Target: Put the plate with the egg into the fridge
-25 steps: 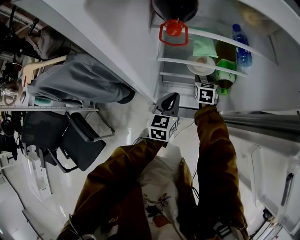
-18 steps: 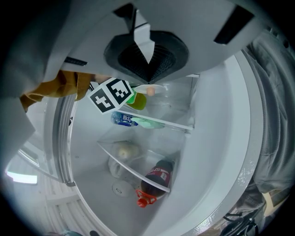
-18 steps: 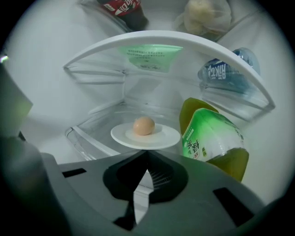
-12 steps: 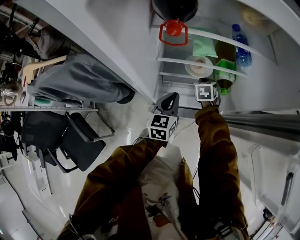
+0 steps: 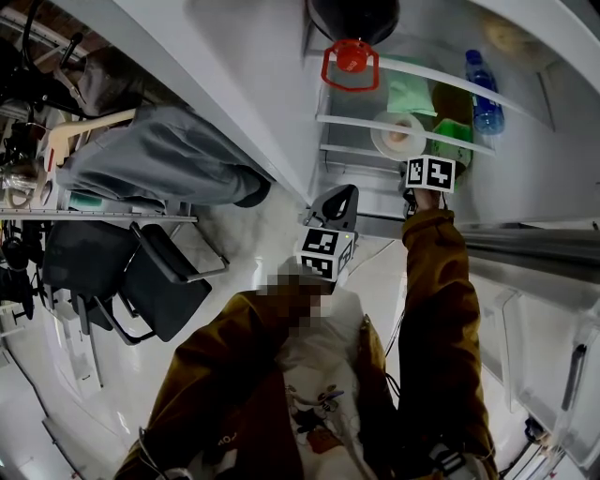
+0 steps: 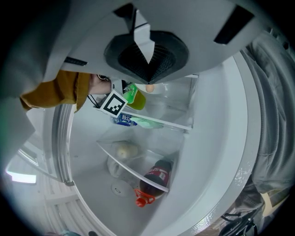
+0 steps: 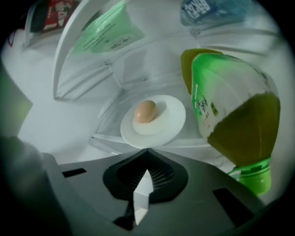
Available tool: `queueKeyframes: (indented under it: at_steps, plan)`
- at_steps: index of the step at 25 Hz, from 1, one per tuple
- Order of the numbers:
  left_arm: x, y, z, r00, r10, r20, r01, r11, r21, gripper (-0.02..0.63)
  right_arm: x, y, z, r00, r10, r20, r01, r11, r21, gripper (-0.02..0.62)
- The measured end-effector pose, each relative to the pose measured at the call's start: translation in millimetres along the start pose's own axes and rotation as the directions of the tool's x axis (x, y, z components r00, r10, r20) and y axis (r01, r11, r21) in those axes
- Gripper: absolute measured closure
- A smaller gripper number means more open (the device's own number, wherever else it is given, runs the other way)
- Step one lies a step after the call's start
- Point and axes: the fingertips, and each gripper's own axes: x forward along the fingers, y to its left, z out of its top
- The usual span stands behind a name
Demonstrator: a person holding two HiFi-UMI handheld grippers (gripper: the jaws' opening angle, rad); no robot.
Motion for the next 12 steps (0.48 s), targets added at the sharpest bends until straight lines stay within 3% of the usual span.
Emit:
queueKeyframes:
  at_steps: [3, 5, 12]
  plan:
    - [0.5, 0.8, -0.4, 1.000, 0.000, -0.002, 0.000, 1.000, -0.005, 0.600, -0.2, 6.0, -3.4, 0.990, 0.134, 0.033, -0.138, 0.969, 0.205, 0.591]
    - [1.3, 0.5, -0.9, 1.000, -0.001, -0.003, 0.001, 1.000, -0.007, 0.600, -1.1, 7.2, -2.8, 0.982, 0.179, 0.064, -0.190, 0.939, 0.287, 0.591]
    - [0.7, -1.9, -1.3, 1.000, -0.005, -0.006, 0.005, 1.000, -0.008, 0.600, -8.1, 6.1, -1.6, 0.983, 0.159, 0.094, -0.179, 0.946, 0.271, 0.591]
